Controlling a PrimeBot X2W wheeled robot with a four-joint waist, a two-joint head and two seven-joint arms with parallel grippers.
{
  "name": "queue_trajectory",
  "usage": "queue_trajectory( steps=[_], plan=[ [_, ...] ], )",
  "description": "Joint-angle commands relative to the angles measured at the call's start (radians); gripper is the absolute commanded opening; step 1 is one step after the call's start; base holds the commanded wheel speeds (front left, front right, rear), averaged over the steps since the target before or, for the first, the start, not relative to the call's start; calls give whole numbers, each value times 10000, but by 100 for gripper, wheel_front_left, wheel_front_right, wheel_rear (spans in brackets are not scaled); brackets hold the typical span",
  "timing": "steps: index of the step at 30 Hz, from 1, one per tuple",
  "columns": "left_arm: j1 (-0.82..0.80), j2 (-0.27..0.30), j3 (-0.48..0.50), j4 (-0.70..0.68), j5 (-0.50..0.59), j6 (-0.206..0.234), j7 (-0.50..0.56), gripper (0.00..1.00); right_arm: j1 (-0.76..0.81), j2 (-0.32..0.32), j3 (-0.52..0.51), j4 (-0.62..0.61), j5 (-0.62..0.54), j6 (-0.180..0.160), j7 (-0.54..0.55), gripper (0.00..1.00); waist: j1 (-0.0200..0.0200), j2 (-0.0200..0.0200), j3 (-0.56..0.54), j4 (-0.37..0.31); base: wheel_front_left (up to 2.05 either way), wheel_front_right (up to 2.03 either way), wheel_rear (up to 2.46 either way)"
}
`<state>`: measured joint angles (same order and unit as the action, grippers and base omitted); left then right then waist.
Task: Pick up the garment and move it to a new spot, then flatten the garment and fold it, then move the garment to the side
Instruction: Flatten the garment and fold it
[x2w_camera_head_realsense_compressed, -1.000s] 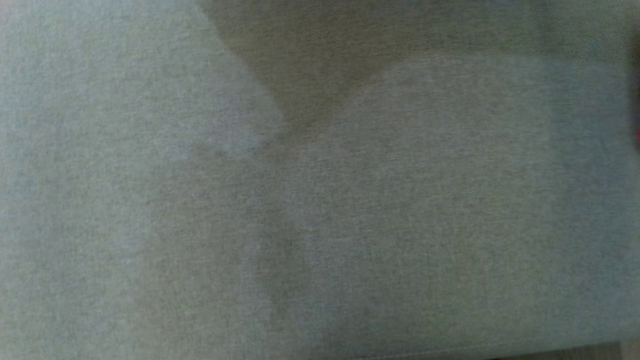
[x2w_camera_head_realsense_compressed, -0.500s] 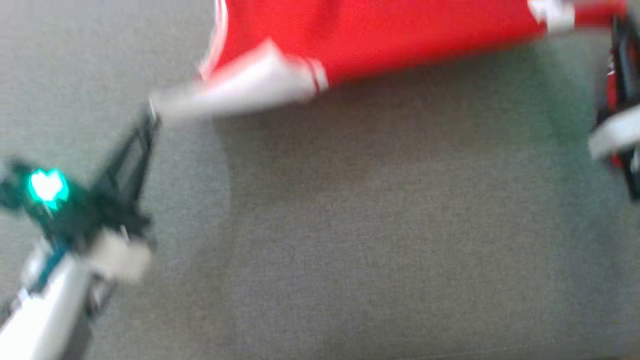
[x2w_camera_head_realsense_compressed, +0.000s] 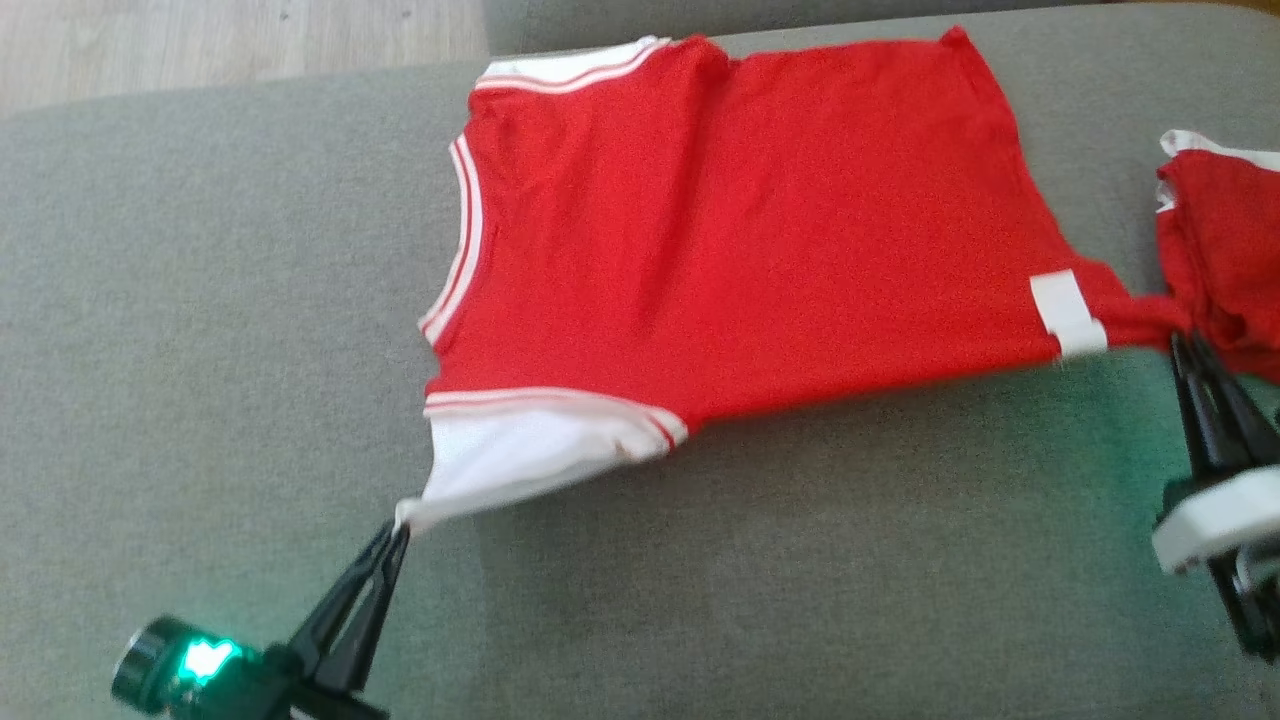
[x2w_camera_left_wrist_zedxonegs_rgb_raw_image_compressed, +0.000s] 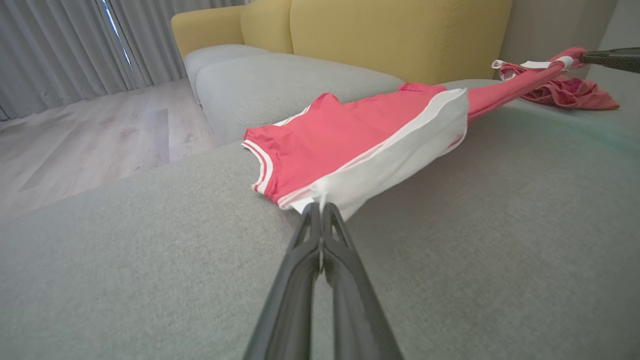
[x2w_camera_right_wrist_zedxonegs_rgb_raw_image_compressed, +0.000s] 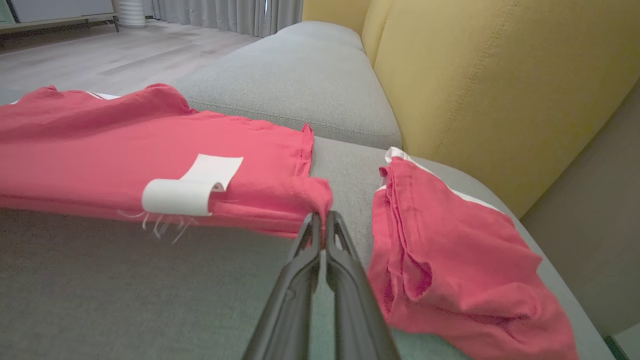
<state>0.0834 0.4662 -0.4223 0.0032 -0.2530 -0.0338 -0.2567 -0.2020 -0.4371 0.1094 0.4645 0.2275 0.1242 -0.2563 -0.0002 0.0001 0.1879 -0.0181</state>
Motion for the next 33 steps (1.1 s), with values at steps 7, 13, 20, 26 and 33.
queue_trajectory(
  steps=[7, 13, 20, 26, 33],
  plan=[
    [603, 346, 592, -963, -348, 321, 28, 0, 1297, -250, -627, -1184, -182, 65, 20, 0, 2, -1, -112, -75, 0, 0, 0],
    [159, 342, 592, -1178, -404, 298, 276, 0, 1560, -14, -981, -1833, -342, 65, 314, 0, 2, -1, 49, -119, 0, 0, 0],
    [-1973, 277, 441, -240, -94, -146, 441, 0, 1056, 238, -967, -1822, -401, 65, 725, 0, 2, -1, 508, -63, 0, 0, 0],
    [-3959, 162, 259, 861, 292, -440, 365, 0, 236, 347, -908, -1448, -371, 65, 1002, 0, 2, -1, 979, -32, 0, 0, 0],
    [-6264, -30, -144, 2669, 727, -731, 135, 0, -1355, 417, -347, -314, -301, 65, 838, 0, 2, -1, 1536, -69, 0, 0, 0]
  ],
)
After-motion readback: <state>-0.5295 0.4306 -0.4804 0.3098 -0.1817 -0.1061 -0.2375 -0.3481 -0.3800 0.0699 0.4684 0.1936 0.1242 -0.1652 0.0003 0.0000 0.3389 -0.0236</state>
